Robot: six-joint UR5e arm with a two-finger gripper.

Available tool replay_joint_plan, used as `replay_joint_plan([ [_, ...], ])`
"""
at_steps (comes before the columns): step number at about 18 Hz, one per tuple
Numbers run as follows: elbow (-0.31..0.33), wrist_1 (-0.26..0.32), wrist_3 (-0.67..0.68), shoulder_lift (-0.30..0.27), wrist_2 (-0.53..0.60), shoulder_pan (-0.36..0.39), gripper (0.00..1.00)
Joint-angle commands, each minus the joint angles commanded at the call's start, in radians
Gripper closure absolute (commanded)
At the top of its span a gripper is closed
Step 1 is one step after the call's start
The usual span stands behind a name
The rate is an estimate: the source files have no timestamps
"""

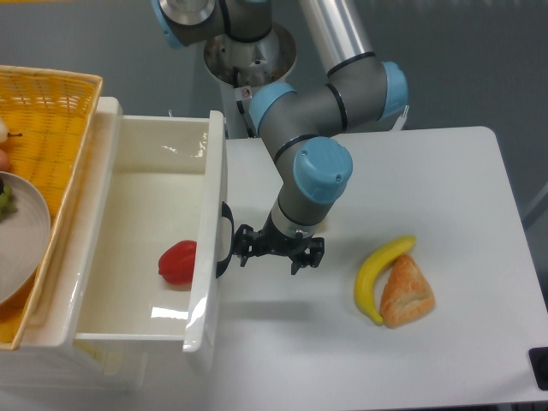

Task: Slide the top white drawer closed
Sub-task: 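Push the drawer front with the gripper, sliding the drawer shut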

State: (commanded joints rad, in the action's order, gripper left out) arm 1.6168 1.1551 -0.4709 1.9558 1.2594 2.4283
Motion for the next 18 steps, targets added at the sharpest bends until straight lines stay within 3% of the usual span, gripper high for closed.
replay_joint_plan([
  [18, -0.002, 0.021, 0.009, -0.014, -0.005, -0.054, 0.00],
])
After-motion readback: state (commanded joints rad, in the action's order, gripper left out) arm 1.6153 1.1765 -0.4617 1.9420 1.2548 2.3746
